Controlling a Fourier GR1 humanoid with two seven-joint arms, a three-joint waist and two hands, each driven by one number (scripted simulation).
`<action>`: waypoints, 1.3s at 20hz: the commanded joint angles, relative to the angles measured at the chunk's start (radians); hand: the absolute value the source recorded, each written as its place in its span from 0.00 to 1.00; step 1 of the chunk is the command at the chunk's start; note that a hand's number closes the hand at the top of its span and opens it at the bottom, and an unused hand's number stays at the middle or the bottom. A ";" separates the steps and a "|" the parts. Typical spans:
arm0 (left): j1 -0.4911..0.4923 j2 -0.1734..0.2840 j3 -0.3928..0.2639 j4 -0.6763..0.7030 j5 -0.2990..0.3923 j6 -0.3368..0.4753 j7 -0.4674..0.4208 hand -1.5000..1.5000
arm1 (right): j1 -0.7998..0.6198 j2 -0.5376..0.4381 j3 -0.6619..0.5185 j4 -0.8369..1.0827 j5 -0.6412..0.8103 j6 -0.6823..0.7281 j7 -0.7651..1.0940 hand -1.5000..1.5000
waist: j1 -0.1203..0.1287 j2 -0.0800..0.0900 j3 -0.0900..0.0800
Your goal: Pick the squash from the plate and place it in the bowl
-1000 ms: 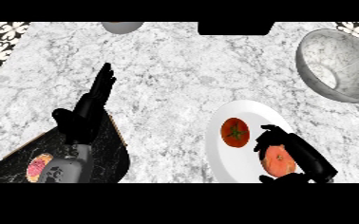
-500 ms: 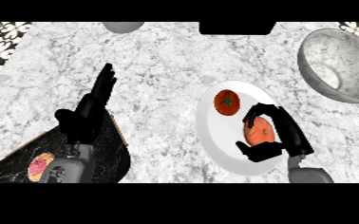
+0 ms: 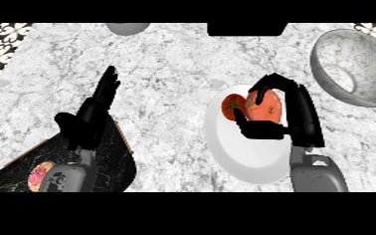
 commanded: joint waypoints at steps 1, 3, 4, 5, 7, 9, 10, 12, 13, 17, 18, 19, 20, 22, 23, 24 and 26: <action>0.021 -0.007 -0.011 -0.017 -0.007 0.002 0.002 0.50 | -0.080 -0.006 0.021 -0.152 0.128 -0.045 0.119 1.00 | -0.002 -0.004 0.000; -0.028 -0.001 0.005 -0.021 -0.003 0.008 0.042 0.50 | -0.134 -0.003 0.034 -0.200 0.212 -0.029 0.254 1.00 | -0.002 -0.003 -0.001; -0.045 0.007 0.030 0.023 0.016 -0.006 0.030 0.50 | -0.159 -0.012 0.047 -0.243 0.227 0.020 0.314 1.00 | -0.004 -0.002 -0.001; 0.044 0.007 -0.019 -0.066 0.003 -0.026 0.020 0.50 | -0.242 -0.018 0.017 -0.203 0.253 0.035 0.367 1.00 | 0.009 -0.003 0.000; 0.036 0.026 0.009 -0.082 0.014 -0.023 0.060 0.50 | -0.263 -0.072 -0.037 -0.263 0.242 0.110 0.426 1.00 | 0.005 -0.003 0.000; 0.017 0.004 -0.001 -0.036 0.001 -0.017 0.013 0.50 | -0.351 -0.109 -0.076 -0.249 0.236 0.188 0.492 1.00 | 0.001 0.000 0.000; 0.078 -0.041 -0.050 -0.045 -0.043 0.024 -0.024 0.50 | -0.393 -0.110 -0.076 -0.267 0.237 0.242 0.571 1.00 | 0.002 -0.002 0.000; 0.059 0.011 0.012 -0.016 0.007 -0.031 -0.054 0.50 | -0.496 -0.099 -0.093 -0.190 0.257 0.223 0.600 1.00 | 0.007 0.001 0.000; 0.021 -0.001 -0.004 -0.048 -0.008 -0.011 0.016 0.50 | -0.574 -0.132 -0.163 -0.152 0.218 0.249 0.612 1.00 | 0.008 0.001 0.000; 0.055 -0.012 -0.005 -0.060 0.004 -0.021 0.010 0.50 | -0.547 -0.159 -0.185 -0.137 0.226 0.215 0.576 1.00 | 0.006 0.001 0.001; 0.031 -0.019 0.004 0.030 -0.014 -0.012 -0.062 0.50 | -0.588 -0.182 -0.216 -0.064 0.229 0.204 0.562 1.00 | 0.005 0.003 0.000; 0.017 -0.004 0.021 0.049 -0.004 -0.027 -0.074 0.50 | -0.611 -0.216 -0.257 -0.037 0.199 0.246 0.579 1.00 | 0.004 0.003 0.000; -0.007 -0.002 0.022 -0.015 0.001 -0.018 0.013 0.50 | -0.612 -0.194 -0.204 -0.008 0.255 0.211 0.581 1.00 | 0.007 0.002 0.001; -0.007 -0.021 -0.002 -0.003 -0.029 0.001 -0.002 0.50 | -0.654 -0.214 -0.267 0.053 0.206 0.191 0.555 1.00 | 0.008 0.002 0.001; -0.004 0.001 0.024 0.008 0.008 -0.036 -0.012 0.50 | -0.720 -0.273 -0.315 0.052 0.165 0.274 0.596 1.00 | 0.006 0.002 0.000; 0.006 -0.006 -0.001 0.015 -0.014 -0.034 -0.015 0.50 | -0.667 -0.305 -0.331 0.120 0.170 0.246 0.512 1.00 | 0.007 0.004 0.001; 0.014 -0.022 -0.009 -0.014 -0.014 -0.020 -0.006 0.50 | -0.665 -0.351 -0.301 0.189 0.249 0.245 0.504 1.00 | 0.011 0.004 0.001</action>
